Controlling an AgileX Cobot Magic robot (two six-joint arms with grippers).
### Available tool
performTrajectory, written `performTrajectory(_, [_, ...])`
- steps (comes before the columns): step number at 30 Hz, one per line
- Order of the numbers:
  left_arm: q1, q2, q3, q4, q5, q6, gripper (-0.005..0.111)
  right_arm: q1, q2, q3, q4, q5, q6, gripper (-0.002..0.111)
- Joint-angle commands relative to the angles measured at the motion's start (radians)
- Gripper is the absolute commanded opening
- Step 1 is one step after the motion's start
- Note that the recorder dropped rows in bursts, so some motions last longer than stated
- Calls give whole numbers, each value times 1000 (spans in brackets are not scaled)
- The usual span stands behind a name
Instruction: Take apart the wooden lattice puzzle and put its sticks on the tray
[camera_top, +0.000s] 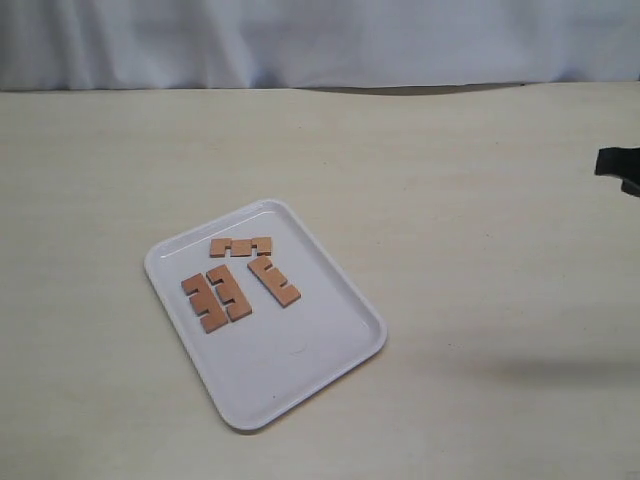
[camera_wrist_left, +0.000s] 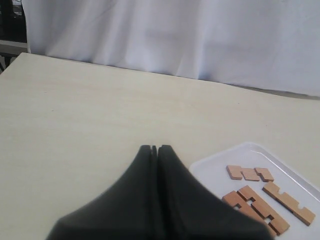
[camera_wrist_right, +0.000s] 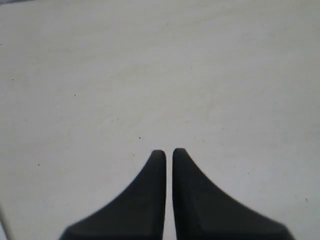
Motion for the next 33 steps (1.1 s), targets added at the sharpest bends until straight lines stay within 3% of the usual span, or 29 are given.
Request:
performTrajectory(1, [-1, -1, 2, 2, -12, -6, 0, -7, -96, 32, 22, -44, 1, 4])
performTrajectory(7, [-1, -1, 2, 2, -12, -6, 0, 1, -274, 100, 56, -148, -6, 4])
performTrajectory(14, [-1, -1, 2, 2, -12, -6, 0, 202, -500, 175, 75, -306, -110, 4])
performTrajectory(18, [-1, -1, 2, 2, -12, -6, 0, 267, -615, 228, 75, -322, -119, 4])
performTrajectory(33, [-1, -1, 2, 2, -12, -6, 0, 284, -1077, 302, 82, -336, -106, 4])
